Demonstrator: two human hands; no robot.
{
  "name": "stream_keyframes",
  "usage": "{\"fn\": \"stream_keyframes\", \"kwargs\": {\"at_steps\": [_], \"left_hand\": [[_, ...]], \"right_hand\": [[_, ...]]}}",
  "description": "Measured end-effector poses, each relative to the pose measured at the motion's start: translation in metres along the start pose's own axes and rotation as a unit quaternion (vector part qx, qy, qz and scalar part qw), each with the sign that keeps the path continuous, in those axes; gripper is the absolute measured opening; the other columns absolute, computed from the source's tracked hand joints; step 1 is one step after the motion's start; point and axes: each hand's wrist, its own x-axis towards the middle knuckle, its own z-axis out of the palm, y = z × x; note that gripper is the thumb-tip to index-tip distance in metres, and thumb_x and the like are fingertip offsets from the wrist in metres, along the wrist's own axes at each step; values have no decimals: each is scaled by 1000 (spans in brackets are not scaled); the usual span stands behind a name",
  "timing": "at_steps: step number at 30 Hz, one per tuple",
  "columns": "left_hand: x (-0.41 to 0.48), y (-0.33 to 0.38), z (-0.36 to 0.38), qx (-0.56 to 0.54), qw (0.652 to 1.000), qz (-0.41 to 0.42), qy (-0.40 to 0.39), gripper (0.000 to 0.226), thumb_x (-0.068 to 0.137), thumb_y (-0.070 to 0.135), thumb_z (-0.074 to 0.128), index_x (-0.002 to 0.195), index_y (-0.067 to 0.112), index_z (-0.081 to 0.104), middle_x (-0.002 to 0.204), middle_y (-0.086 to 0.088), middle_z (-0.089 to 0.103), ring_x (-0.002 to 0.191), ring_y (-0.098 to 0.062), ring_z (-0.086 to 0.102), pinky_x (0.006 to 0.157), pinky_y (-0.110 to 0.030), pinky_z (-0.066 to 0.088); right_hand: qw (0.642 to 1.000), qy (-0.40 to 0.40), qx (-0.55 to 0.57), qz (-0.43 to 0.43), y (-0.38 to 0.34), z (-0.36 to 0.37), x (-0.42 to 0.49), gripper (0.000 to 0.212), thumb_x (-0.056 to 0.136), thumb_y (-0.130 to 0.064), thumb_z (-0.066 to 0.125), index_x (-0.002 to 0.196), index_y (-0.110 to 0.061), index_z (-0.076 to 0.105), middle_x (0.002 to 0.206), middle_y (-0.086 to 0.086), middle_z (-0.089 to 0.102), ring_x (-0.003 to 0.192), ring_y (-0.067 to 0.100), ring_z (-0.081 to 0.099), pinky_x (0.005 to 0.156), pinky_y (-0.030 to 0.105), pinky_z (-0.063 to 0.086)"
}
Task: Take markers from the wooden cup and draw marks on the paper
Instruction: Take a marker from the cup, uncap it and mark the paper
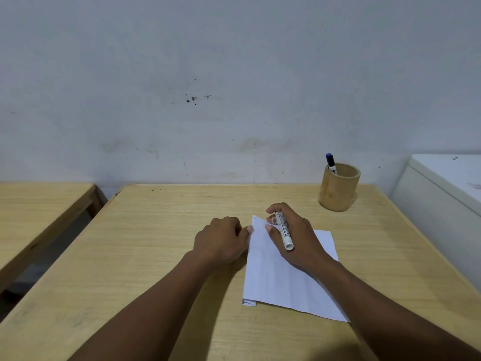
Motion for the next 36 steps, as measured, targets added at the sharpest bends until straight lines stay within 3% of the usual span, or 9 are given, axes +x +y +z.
{"fn": "stream_keyframes", "kwargs": {"at_steps": [6, 9, 12, 16, 24, 27, 29, 32, 36], "left_hand": [[-6, -1, -4, -3, 996, 16, 85, 33, 94, 54, 51, 89, 24, 64, 90, 6, 68, 83, -20, 64, 68, -35, 50], [-5, 1, -3, 10, 997, 50, 57, 30, 87, 55, 62, 100, 28, 65, 98, 8, 64, 89, -16, 61, 68, -33, 49], [-4, -1, 0, 16, 994, 105, 41, 33, 90, 47, 66, 120, 34, 64, 116, 6, 61, 107, -17, 58, 79, -36, 54], [-5, -12, 3, 63, 988, 139, 19, 33, 95, 41, 61, 127, 35, 68, 126, 4, 62, 115, -21, 53, 84, -35, 49], [-16, -22, 15, 29, 989, 140, 50, 48, 84, 63, 61, 123, 35, 69, 119, 12, 61, 114, -16, 52, 92, -36, 45], [-19, -24, 20, 19, 988, 139, 68, 50, 83, 67, 59, 122, 37, 67, 118, 14, 59, 116, -13, 51, 94, -36, 43], [-19, -25, 22, 9, 988, 138, 69, 50, 83, 68, 58, 122, 38, 67, 118, 16, 58, 119, -13, 50, 96, -37, 42], [-16, -27, 21, 5, 989, 138, 58, 53, 81, 71, 59, 121, 38, 68, 118, 16, 58, 120, -14, 49, 96, -38, 43], [-17, -27, 19, -4, 990, 135, 45, 61, 73, 78, 63, 118, 37, 68, 115, 17, 57, 117, -12, 48, 94, -38, 44]], "right_hand": [[1000, -1, 1, 1, 2, 0, 0, 29, 94, -24, 67, 119, -35, 57, 108, -2, 73, 96, 7, 71, 86, 34, 58], [1000, -7, 4, -2, 1, 2, 0, 25, 95, -23, 65, 117, -35, 58, 104, -5, 73, 94, 4, 69, 82, 31, 58], [1000, -13, 4, -10, 3, 3, 0, 22, 96, -24, 65, 114, -35, 60, 97, -7, 74, 86, 2, 69, 76, 26, 56], [999, -42, -21, -21, 6, 8, 3, 25, 94, -26, 65, 116, -36, 59, 102, -7, 74, 94, 8, 71, 82, 35, 59], [990, -66, -93, -81, 12, 10, 7, 33, 90, -28, 62, 116, -44, 51, 98, -3, 73, 81, 21, 69, 69, 45, 58], [993, -42, -69, -86, 11, 8, 11, 20, 95, -36, 61, 115, -38, 58, 91, 0, 74, 82, 19, 71, 71, 42, 59], [998, 8, 13, -63, -1, 10, 16, 17, 99, -41, 54, 113, -32, 61, 85, 4, 73, 79, 23, 72, 70, 41, 60], [980, 23, 188, 62, -28, 18, 32, 21, 99, -42, 52, 113, -28, 59, 83, 9, 75, 64, 19, 67, 66, 43, 57], [961, 19, 231, 153, -31, 29, 47, 43, 101, -54, 50, 99, -17, 71, 66, 10, 71, 41, 11, 54, 48, 28, 40]]}}
